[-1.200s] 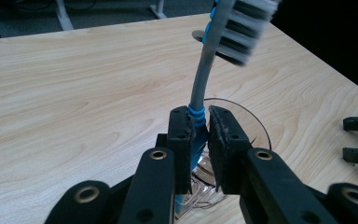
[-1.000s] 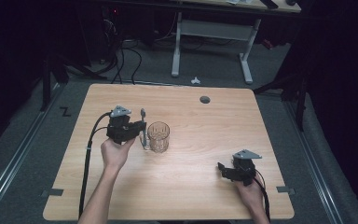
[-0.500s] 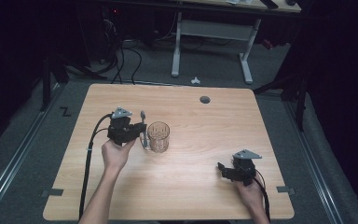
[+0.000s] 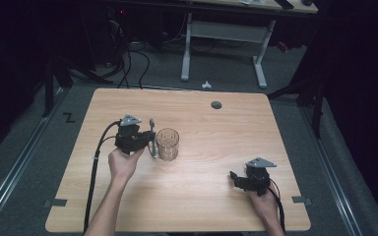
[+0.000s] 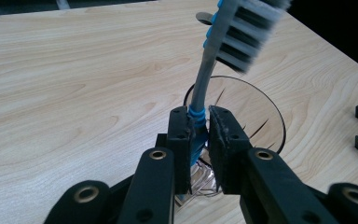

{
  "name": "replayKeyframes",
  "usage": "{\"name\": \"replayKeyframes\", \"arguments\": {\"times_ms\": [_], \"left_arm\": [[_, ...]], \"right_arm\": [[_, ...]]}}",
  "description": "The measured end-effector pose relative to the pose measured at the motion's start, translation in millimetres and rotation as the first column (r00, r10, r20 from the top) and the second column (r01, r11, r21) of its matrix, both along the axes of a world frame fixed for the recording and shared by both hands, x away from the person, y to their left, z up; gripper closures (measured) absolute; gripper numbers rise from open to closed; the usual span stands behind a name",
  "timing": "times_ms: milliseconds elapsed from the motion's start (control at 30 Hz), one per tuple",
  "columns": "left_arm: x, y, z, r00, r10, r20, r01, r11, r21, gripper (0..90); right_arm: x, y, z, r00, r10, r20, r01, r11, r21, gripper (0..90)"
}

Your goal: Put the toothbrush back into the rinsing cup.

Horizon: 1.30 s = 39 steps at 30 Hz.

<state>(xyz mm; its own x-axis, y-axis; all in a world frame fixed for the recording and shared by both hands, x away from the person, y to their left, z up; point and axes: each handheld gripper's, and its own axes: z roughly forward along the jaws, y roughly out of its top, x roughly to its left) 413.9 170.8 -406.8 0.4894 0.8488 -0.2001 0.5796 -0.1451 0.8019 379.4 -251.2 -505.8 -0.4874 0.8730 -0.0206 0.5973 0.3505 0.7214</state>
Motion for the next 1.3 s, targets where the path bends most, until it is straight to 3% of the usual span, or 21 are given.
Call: {"name": "replayKeyframes", "arguments": {"times_ms": [467, 1033, 1300], "left_arm": [[-1.9, 0.5, -5.7, 1.0000, 0.005, -0.008, -0.005, 0.9999, -0.009, 78.5], [-10.6, 5.8, -4.1, 0.9995, 0.031, 0.011, -0.031, 0.9992, 0.027, 64.5], [-19.9, 11.8, 0.2, 0.9982, 0.044, 0.041, -0.046, 0.9980, 0.044, 58.9]], "right_arm": [[0.0, 0.0, 0.0, 1.0000, 0.000, 0.000, 0.000, 1.0000, 0.000, 24.6], [0.0, 0.0, 0.0, 1.0000, 0.000, 0.000, 0.000, 1.0000, 0.000, 24.6], [0.0, 0.0, 0.0, 1.0000, 0.000, 0.000, 0.000, 1.0000, 0.000, 24.6]]}}
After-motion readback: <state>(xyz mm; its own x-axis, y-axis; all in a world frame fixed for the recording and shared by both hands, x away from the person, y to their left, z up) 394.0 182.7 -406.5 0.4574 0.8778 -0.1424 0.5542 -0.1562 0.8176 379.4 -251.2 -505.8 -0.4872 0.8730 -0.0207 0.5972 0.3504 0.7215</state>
